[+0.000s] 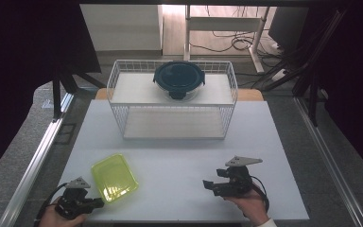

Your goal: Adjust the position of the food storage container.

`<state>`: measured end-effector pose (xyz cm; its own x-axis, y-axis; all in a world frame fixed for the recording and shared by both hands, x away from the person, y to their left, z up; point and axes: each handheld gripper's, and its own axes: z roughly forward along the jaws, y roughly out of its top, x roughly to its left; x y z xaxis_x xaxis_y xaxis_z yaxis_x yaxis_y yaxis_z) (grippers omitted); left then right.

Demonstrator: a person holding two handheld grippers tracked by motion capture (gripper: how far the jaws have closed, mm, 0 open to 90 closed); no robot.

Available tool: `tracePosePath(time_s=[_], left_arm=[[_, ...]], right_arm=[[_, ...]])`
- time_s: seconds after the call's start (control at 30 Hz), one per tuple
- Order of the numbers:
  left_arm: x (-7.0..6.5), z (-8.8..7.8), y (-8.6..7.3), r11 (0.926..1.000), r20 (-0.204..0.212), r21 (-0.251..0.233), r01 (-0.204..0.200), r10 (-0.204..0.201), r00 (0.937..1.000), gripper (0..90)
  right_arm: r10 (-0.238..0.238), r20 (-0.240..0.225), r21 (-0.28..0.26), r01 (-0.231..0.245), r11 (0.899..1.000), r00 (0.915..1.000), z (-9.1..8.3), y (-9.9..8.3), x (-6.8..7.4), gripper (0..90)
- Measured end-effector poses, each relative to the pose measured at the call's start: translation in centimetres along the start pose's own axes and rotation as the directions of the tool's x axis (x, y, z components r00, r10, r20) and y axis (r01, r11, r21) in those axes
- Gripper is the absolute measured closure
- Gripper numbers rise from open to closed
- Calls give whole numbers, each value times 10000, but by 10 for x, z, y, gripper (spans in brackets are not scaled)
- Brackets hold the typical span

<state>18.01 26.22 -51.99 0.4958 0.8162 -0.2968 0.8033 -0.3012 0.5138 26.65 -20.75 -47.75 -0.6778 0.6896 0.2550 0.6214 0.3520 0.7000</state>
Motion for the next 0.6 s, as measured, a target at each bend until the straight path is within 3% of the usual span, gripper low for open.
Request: tracePosePath(time_s=[0.33,0.6], left_arm=[[-32,28,23,9989,368,-134,-451,455,9983,900],[-46,47,43,9982,269,-260,-544,551,9981,900]], right_arm=[[-8,-36,-43,7,10000,10000,-2,0,0,248],[39,-69,-35,-40,10000,10000,-3,0,-1,246]])
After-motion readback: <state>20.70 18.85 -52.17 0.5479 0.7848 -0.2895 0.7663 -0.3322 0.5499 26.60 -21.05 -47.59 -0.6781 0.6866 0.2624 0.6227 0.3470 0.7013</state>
